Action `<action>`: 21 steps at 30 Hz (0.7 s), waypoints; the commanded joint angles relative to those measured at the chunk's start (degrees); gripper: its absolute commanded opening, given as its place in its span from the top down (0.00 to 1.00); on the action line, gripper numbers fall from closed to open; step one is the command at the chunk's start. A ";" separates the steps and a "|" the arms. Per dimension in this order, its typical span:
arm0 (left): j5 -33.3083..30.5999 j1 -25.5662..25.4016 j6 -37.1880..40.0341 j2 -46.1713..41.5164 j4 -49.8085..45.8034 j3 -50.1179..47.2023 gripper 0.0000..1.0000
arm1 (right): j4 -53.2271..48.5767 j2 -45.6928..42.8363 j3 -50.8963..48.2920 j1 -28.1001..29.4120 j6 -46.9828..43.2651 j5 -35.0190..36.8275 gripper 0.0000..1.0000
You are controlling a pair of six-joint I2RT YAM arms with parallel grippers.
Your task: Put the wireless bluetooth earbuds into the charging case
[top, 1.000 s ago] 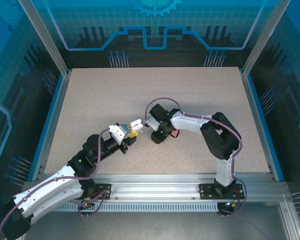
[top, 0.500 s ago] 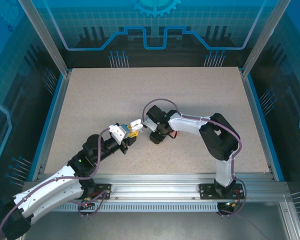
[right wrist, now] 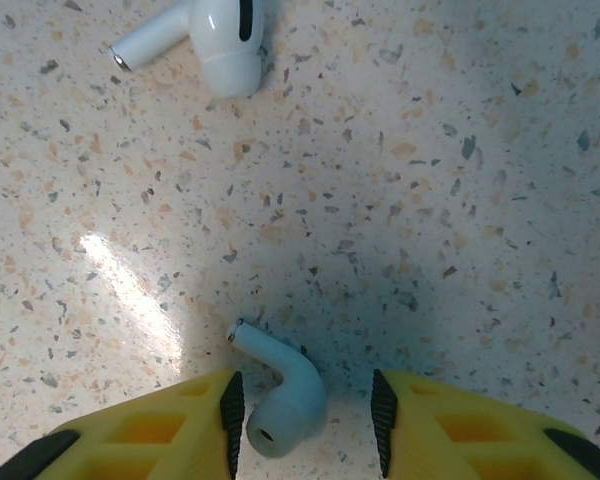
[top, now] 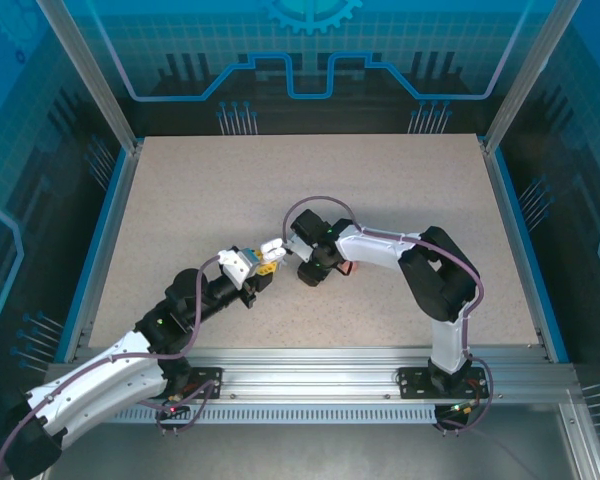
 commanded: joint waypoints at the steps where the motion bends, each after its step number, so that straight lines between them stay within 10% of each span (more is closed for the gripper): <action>1: -0.97 -0.36 0.83 -0.47 0.47 0.87 1.00 | -0.92 1.84 1.05 0.14 -0.04 -1.79 0.60; 21: -0.88 -0.25 0.19 -0.25 0.75 0.72 1.00 | -1.70 0.05 -1.60 -1.45 0.49 -3.15 0.67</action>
